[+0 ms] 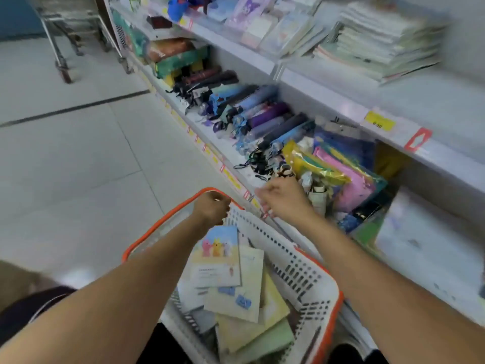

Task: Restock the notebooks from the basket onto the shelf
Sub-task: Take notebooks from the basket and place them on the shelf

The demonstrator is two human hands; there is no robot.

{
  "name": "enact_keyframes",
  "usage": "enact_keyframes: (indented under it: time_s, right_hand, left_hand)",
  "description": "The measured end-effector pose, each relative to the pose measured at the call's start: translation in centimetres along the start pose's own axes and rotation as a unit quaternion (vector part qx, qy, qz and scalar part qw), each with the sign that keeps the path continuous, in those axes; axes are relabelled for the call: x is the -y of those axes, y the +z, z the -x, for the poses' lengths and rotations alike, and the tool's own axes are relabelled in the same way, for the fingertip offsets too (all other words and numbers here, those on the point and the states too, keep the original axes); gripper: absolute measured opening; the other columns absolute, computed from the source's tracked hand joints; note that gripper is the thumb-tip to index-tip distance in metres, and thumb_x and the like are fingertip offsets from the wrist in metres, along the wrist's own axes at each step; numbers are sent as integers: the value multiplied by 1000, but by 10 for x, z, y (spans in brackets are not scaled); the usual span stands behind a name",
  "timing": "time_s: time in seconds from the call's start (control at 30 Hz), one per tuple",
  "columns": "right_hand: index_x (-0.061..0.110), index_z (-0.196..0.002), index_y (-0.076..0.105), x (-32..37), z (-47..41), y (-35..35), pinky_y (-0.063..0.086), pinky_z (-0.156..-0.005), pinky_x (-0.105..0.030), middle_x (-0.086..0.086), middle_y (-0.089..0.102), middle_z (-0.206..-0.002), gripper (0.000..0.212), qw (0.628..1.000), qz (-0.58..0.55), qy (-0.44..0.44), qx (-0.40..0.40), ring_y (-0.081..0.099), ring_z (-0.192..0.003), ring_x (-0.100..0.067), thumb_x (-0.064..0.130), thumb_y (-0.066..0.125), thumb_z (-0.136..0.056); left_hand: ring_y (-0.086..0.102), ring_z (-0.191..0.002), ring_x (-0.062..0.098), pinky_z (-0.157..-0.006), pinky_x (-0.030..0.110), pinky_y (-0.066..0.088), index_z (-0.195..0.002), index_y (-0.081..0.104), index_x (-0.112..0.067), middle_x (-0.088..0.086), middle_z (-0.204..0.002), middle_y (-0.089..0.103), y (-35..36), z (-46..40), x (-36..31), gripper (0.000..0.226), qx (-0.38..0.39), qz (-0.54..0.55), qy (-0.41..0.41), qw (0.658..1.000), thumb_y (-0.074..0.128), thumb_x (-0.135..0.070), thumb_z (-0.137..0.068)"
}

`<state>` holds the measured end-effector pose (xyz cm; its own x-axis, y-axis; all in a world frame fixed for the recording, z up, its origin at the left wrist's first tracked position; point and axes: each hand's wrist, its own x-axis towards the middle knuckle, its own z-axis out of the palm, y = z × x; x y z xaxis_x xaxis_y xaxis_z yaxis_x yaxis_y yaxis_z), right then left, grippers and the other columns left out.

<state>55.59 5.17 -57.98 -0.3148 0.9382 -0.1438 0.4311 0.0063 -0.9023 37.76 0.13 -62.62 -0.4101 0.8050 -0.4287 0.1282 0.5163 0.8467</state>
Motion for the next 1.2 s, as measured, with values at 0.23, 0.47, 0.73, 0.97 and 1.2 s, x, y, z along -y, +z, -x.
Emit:
enact_keyframes:
  time_s: [0.23, 0.47, 0.73, 0.97, 1.2]
  right_hand:
    - [-5, -80, 59, -136, 46, 98, 59, -77, -38, -30, 56, -82, 39, 953, -28, 292, 80, 67, -82, -32, 28, 79, -83]
    - [12, -112, 65, -173, 44, 140, 50, -75, -30, -8, 61, -108, 39, 953, 47, 287, 82, 62, -96, -21, 40, 72, -87]
    - [18, -114, 65, -175, 46, 140, 58, -63, -30, -4, 71, -109, 17, 894, -227, 358, 148, 68, -91, -21, 18, 62, -97]
    - [2, -133, 53, -199, 44, 115, 56, -81, -43, -18, 59, -130, 59, 919, -17, 393, -10, 61, -112, -36, 41, 66, -91]
    - [-3, -120, 60, -216, 64, 140, 57, -86, -44, -18, 66, -120, 57, 913, 22, 405, 43, 65, -103, -32, 27, 84, -77]
  left_hand:
    - [59, -105, 33, -73, 32, 43, -126, 51, 0, 20, -122, 57, -19, 4, 152, 42, -22, -193, -160, 968, 55, -25, -94]
    - [57, -105, 30, -76, 30, 42, -119, 57, -3, 16, -123, 58, -15, -2, 185, 32, -14, -254, -149, 956, 53, -22, -93]
    - [66, -95, 32, -78, 42, 58, -111, 65, -4, 14, -108, 69, -4, 4, 177, 27, -11, 112, -208, 972, 70, -16, -88]
    - [63, -73, 25, -70, 37, 57, -105, 63, -1, 11, -84, 65, -25, 3, 165, 19, -132, 132, -143, 972, 63, -3, -86]
    - [63, -78, 25, -64, 29, 52, -108, 63, -10, 5, -85, 65, -33, 12, 171, 19, -182, 88, -91, 975, 54, -5, -92]
